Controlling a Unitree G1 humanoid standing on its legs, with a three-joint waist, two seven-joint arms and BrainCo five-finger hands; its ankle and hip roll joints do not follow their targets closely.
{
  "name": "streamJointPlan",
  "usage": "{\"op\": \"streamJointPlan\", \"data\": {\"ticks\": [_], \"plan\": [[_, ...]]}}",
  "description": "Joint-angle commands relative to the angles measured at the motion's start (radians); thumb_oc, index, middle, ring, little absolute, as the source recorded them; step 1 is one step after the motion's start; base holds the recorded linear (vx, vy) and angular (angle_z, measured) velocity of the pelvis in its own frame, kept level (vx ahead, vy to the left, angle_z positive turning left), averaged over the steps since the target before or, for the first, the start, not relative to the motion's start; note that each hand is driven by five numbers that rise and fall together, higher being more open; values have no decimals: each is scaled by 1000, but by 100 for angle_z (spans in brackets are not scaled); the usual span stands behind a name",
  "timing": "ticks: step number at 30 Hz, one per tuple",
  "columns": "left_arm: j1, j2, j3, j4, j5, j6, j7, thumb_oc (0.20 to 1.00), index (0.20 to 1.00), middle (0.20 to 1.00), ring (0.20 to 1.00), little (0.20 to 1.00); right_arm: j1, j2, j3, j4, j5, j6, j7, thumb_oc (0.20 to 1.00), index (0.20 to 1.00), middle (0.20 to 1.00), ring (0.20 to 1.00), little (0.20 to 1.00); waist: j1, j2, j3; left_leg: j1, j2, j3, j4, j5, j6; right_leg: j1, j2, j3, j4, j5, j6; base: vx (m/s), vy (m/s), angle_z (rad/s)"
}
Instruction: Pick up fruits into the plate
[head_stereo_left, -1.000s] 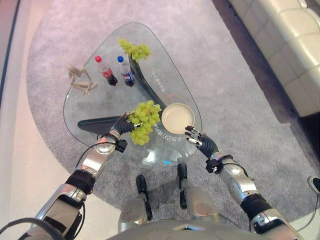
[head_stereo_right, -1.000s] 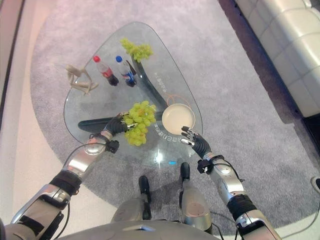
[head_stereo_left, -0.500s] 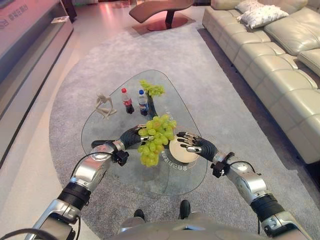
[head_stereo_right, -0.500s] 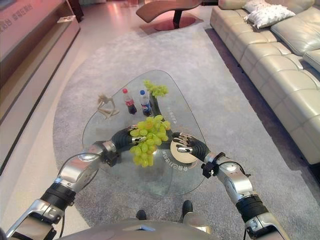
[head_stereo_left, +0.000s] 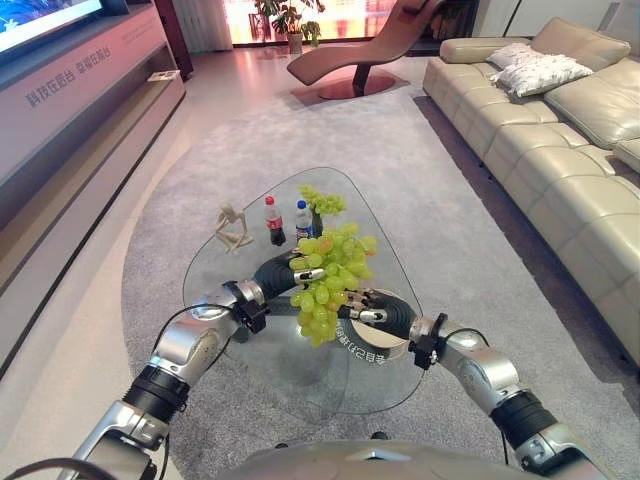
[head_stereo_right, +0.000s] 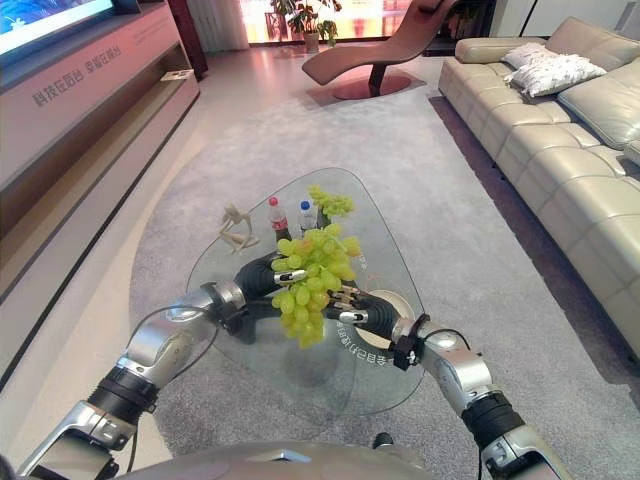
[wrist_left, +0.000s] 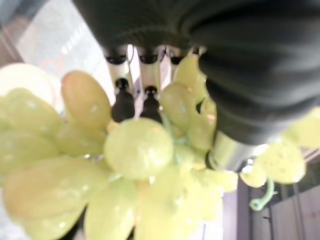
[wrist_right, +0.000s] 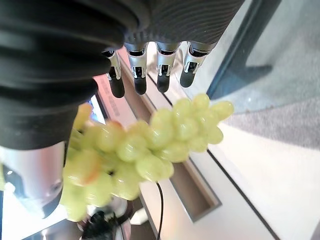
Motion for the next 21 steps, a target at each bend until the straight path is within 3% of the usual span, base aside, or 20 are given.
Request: {"op": "streamJointPlan", "data": {"ticks": [1,12,21], "plan": [[-95,-23,-29,-48,-88,-39,-6,200,200,200,200,200,-73,48,34,-49,68,-18,40,1000,1000,1000,1000,1000,8,-24,-9,61,-85,38,15,-168,46,97,-17,10,12,-140,35,23,13,4],[-88,-71,-43,-81,-128,-30,17,200,200,200,200,200,-67,104,75,-82,108,-18,41,1000,1000,1000,1000,1000,10,-23,-10,68,-85,36,18,-174,51,101,-17,15,14,-143,31,9,3,3],[-62,-81,-42,-77,-104,-24,17,200,200,200,200,200,-51,125,92,-145,219,42,103,1000,1000,1000,1000,1000,10,-24,-7,73,-86,34,19,-176,56,105,-13,23,14,-146,28,0,0,0]]}}
